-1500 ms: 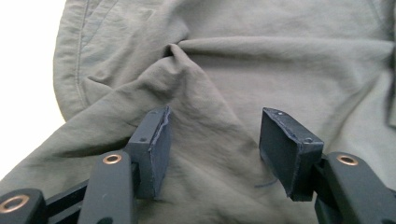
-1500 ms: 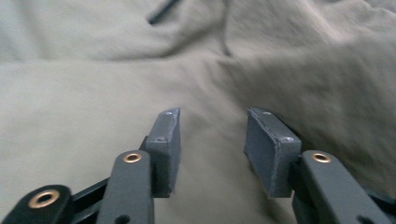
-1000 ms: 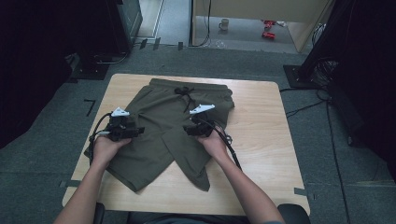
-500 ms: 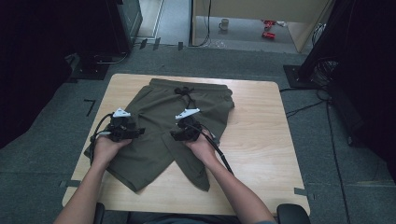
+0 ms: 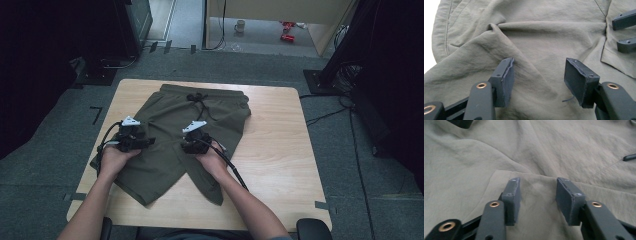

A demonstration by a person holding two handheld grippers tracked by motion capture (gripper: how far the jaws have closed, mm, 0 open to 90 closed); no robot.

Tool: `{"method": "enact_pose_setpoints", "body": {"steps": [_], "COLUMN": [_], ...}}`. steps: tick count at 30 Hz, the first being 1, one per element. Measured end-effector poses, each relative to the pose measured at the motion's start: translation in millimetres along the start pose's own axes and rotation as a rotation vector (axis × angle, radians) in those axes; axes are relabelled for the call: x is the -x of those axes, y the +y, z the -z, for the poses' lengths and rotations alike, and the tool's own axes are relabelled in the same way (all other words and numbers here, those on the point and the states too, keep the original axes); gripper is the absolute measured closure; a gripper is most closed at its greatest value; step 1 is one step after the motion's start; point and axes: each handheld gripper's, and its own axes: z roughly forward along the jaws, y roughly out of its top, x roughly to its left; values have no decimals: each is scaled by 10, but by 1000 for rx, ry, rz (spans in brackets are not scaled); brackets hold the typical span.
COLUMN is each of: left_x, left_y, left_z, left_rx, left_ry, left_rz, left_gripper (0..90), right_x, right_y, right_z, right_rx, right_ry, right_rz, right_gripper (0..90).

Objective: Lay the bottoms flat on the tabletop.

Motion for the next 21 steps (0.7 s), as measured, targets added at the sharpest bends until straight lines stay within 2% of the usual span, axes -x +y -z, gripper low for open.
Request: {"method": "enact_pose_setpoints", "body": {"steps": [7, 12, 16, 21], "left_x": [7, 9, 7, 13], "left_y": [-9, -21, -40, -41], "left_z": [-12, -32, -56, -61], "left_rx": [-10, -19, -30, -27], "left_ry": [4, 3, 0, 0], "left_rz": [-6, -8, -11, -12], "left_gripper": [405, 404, 401, 398], "right_x": [-39, -33, -5, 42], "right_y": [-68, -62, -25, 25], "right_z": [18, 23, 54, 213], "right_rx": [43, 34, -1, 29], "right_ry": [13, 21, 38, 58], "right_rz": [3, -8, -24, -39], "right_gripper": [806, 880, 900, 900]}}
